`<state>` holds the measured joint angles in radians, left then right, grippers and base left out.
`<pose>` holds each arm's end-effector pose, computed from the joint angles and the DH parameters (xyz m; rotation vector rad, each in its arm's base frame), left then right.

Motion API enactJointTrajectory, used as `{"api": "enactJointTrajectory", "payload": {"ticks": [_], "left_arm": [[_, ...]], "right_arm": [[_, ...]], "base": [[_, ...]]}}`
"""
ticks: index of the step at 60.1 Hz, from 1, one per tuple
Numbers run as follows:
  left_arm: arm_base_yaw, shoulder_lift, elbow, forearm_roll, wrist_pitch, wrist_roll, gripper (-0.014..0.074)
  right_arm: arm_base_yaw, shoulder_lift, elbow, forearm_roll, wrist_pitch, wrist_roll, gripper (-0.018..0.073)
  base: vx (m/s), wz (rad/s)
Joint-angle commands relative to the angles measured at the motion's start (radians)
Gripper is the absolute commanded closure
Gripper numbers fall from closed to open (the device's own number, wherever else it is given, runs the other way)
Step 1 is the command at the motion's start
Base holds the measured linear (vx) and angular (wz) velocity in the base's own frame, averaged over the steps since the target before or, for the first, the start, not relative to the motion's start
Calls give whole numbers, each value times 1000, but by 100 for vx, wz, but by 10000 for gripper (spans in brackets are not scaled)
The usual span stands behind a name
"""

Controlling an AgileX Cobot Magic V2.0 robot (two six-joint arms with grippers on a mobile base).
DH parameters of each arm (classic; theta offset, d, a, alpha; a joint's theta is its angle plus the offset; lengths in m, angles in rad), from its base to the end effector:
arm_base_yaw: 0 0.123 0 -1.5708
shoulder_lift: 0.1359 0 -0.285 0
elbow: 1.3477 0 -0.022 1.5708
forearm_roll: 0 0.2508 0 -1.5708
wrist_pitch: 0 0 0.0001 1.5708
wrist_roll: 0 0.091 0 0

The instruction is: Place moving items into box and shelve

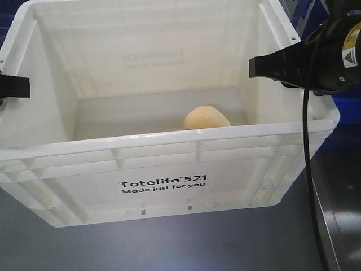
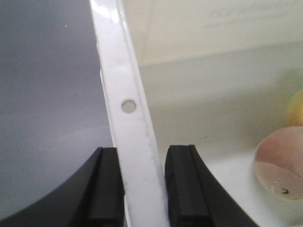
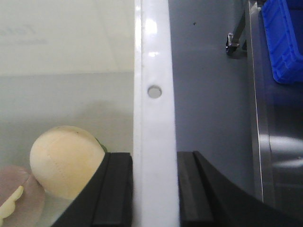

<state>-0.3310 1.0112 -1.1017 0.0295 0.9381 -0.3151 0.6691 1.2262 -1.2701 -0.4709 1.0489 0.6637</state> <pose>0.1820 -0.0602 0.3860 0.0272 2.3482 -0.2850 0.2111 0.1213 0.3926 -0.1216 2.3443 0.0329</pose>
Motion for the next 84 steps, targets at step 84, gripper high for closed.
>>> {"api": "enactJointTrajectory", "payload": {"ticks": [84], "left_arm": [[-6,-30,-41,-4,-134,28,492]], "right_arm": [[-3,-35,-41,-121,-114,-4,489]], "base": [[44,-6]]}}
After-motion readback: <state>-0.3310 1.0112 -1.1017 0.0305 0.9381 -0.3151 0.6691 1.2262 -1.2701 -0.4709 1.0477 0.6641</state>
